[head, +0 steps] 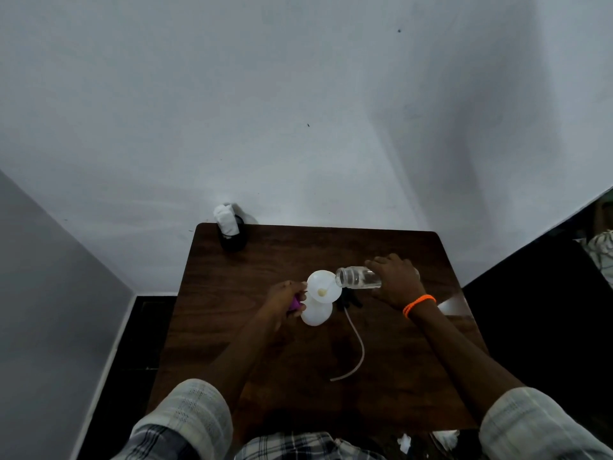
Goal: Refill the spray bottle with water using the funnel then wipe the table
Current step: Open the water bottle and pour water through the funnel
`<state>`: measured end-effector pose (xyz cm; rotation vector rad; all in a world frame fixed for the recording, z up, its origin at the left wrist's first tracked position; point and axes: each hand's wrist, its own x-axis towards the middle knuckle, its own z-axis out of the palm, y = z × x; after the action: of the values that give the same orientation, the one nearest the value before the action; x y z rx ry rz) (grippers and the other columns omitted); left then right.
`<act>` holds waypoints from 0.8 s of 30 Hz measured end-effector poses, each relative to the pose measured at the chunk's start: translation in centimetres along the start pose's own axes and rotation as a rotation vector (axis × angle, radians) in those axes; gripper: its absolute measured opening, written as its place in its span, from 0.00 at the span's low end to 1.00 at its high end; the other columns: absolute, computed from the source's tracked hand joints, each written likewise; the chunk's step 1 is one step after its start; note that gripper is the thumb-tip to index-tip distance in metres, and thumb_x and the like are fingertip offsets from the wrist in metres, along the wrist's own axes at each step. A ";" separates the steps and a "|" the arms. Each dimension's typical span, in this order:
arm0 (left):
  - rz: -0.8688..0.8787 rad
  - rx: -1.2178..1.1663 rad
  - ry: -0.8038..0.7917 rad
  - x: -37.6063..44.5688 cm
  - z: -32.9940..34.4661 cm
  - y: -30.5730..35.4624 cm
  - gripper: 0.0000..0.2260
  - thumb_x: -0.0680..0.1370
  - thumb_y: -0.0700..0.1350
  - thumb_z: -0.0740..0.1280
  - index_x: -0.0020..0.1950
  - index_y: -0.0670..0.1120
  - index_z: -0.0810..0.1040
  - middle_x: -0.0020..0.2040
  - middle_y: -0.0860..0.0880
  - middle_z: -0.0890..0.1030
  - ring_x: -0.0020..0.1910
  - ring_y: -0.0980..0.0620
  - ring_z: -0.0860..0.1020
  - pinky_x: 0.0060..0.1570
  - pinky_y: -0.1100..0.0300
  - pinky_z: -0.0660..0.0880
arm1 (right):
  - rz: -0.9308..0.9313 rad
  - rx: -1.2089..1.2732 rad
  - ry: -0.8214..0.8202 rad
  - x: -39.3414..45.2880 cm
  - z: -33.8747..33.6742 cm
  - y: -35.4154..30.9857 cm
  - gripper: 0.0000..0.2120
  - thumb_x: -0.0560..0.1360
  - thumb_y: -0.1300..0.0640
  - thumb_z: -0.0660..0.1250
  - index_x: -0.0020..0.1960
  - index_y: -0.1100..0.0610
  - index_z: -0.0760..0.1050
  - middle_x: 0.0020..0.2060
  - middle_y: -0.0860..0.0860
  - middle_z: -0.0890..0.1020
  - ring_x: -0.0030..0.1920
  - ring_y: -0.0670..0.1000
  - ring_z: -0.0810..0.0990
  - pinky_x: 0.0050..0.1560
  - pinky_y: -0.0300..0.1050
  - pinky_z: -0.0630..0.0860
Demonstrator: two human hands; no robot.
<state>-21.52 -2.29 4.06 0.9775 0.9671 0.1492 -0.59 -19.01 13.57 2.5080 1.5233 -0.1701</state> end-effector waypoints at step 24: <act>-0.027 -0.001 0.031 -0.6 0.3 0.2 0.06 0.77 0.42 0.71 0.47 0.39 0.80 0.36 0.43 0.80 0.26 0.49 0.77 0.28 0.58 0.72 | -0.005 -0.004 0.077 0.1 0.0 0.2 0.29 0.67 0.47 0.75 0.67 0.49 0.77 0.60 0.49 0.82 0.58 0.57 0.77 0.51 0.53 0.74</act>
<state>-21.56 -2.64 4.66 0.9629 1.0080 0.1426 -0.34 -19.01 13.62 2.5360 1.5566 -0.0718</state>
